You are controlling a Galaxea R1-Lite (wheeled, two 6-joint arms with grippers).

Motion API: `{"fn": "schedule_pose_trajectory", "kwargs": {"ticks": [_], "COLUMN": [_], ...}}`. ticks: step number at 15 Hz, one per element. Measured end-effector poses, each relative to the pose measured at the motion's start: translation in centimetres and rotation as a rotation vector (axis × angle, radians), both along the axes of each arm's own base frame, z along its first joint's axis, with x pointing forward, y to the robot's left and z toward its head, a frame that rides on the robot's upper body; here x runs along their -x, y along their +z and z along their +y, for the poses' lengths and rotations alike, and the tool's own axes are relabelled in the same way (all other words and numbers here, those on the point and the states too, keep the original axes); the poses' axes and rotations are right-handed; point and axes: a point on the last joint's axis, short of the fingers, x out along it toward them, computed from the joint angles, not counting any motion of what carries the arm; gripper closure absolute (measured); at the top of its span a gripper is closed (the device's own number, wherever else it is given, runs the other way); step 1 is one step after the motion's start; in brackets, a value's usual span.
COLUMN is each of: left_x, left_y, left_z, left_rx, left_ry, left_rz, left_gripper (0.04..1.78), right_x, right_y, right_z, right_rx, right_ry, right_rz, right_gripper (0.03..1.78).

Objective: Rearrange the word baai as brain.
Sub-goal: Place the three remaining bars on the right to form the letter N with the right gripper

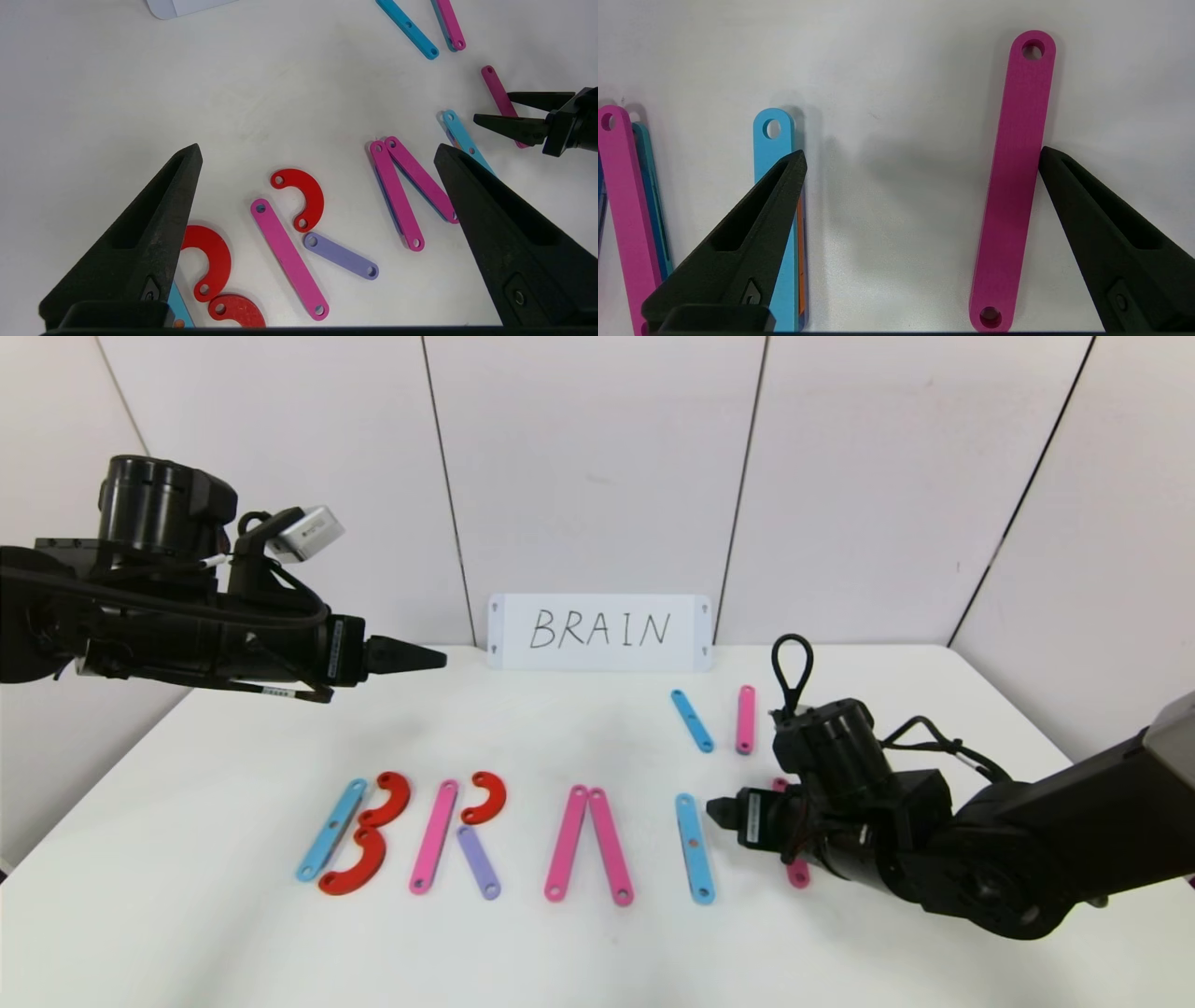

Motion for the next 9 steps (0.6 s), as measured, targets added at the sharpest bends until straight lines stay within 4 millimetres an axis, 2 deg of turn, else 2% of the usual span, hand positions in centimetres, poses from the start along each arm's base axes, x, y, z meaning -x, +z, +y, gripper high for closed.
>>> {"fn": "schedule_pose_trajectory", "kwargs": {"ticks": [9], "left_x": [0.0], "left_y": [0.0], "left_z": [0.0], "left_rx": [0.0], "left_ry": [0.001], "left_rz": [0.0], "left_gripper": [0.08], "right_x": [-0.13], "right_y": [0.09], "right_z": [0.52], "right_rx": [-0.014], "right_ry": [0.022], "right_rz": [-0.002], "right_gripper": [0.08]}}
